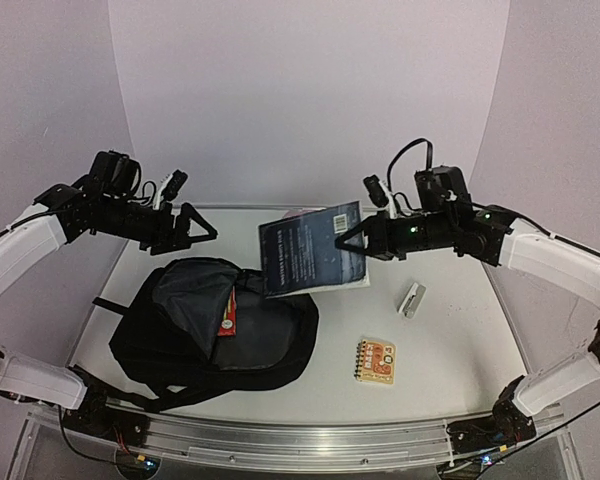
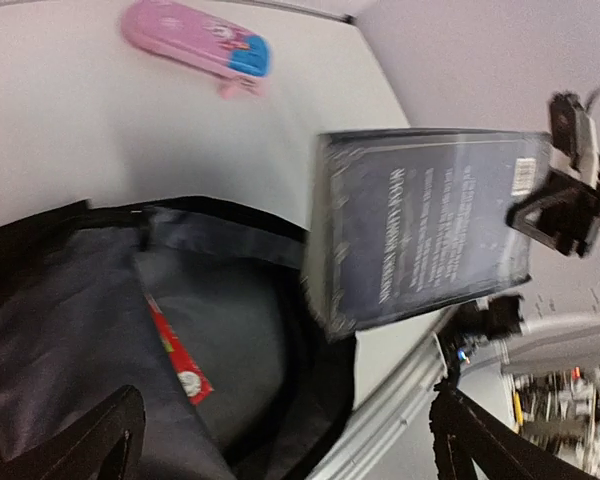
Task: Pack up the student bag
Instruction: Place the book in the student bag.
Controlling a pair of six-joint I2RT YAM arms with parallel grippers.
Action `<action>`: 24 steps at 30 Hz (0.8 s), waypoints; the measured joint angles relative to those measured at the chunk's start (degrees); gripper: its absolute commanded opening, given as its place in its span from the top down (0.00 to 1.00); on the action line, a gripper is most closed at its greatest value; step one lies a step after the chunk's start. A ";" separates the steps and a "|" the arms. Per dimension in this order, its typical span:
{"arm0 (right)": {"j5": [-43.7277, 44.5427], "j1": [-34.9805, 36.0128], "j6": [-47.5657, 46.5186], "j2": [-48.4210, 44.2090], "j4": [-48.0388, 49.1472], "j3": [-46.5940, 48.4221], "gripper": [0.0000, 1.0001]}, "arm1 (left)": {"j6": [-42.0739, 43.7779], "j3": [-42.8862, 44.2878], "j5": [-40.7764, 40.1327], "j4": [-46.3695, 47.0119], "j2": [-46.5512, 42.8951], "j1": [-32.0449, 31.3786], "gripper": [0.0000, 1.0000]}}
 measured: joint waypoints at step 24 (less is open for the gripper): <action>6.71 -3.25 11.28 0.54 -1.22 -2.23 1.00 | -16.38 -18.06 -10.82 -5.50 -4.97 12.78 0.34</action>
